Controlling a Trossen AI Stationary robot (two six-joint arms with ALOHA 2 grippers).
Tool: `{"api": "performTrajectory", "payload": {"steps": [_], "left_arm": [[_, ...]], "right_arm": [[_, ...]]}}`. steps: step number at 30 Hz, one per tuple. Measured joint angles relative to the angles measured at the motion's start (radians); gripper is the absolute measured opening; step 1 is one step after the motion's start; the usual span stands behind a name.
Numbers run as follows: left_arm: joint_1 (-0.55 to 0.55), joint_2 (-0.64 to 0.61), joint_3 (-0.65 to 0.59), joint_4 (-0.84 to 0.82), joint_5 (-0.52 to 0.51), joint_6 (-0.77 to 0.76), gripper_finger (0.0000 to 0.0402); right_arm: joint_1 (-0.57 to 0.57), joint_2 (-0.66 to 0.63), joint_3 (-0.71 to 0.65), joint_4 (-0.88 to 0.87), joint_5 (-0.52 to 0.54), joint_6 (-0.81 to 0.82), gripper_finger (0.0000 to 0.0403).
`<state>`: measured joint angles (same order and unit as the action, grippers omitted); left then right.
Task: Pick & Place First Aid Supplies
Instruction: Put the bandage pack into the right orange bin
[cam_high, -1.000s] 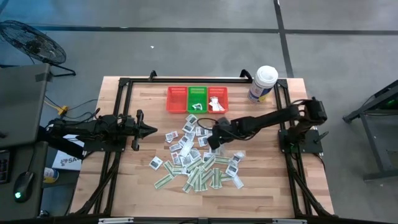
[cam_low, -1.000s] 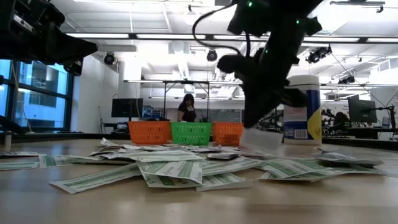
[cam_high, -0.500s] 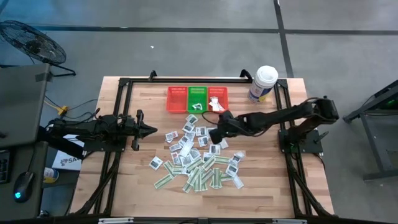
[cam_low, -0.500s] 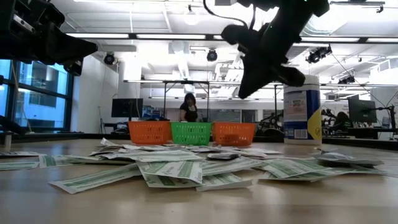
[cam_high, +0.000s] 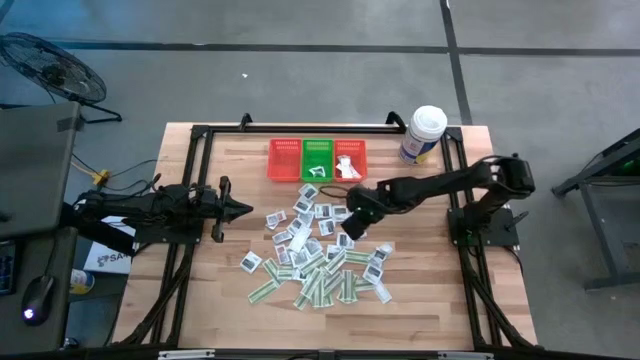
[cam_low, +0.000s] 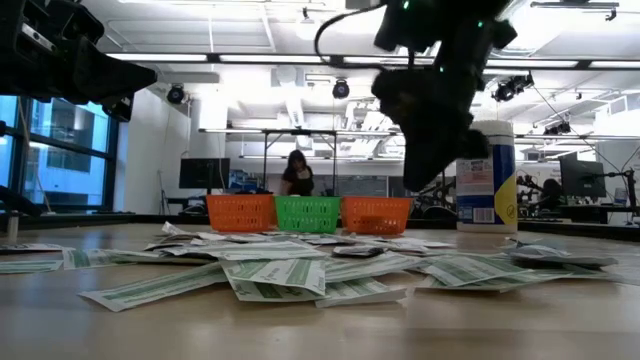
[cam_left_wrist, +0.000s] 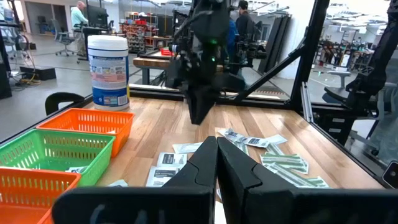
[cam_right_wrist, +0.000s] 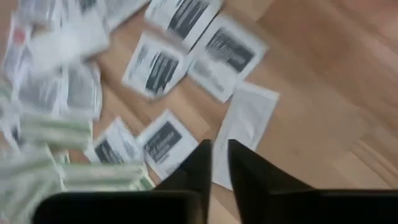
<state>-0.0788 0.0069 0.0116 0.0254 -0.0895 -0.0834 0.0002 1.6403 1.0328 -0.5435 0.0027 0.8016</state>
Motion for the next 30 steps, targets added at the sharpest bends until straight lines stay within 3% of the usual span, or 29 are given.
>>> {"api": "performTrajectory", "payload": {"steps": [3, 8, 13, 19, 30], "left_arm": [[0.000, 0.000, 0.000, 0.000, 0.000, 0.000, 0.0001], [0.000, 0.000, 0.000, 0.000, 0.000, 0.000, 0.0001], [0.000, 0.000, 0.000, 0.000, 0.000, 0.000, 0.0001], [0.000, 0.000, 0.000, 0.000, 0.000, 0.000, 0.0001], [0.000, 0.000, 0.000, 0.000, 0.000, 0.000, 0.0001]], "right_arm": [[-0.001, 0.026, 0.000, -0.004, -0.015, -0.296, 0.0125], [0.002, 0.026, 0.000, -0.063, 0.044, -0.780, 0.0214], [0.003, 0.032, 0.000, -0.072, 0.007, -1.056, 0.0254], [0.003, 0.084, 0.000, -0.053, -0.021, -1.174, 0.0259], [-0.028, 0.167, 0.000, 0.019, -0.053, -1.180, 0.0259]]}}
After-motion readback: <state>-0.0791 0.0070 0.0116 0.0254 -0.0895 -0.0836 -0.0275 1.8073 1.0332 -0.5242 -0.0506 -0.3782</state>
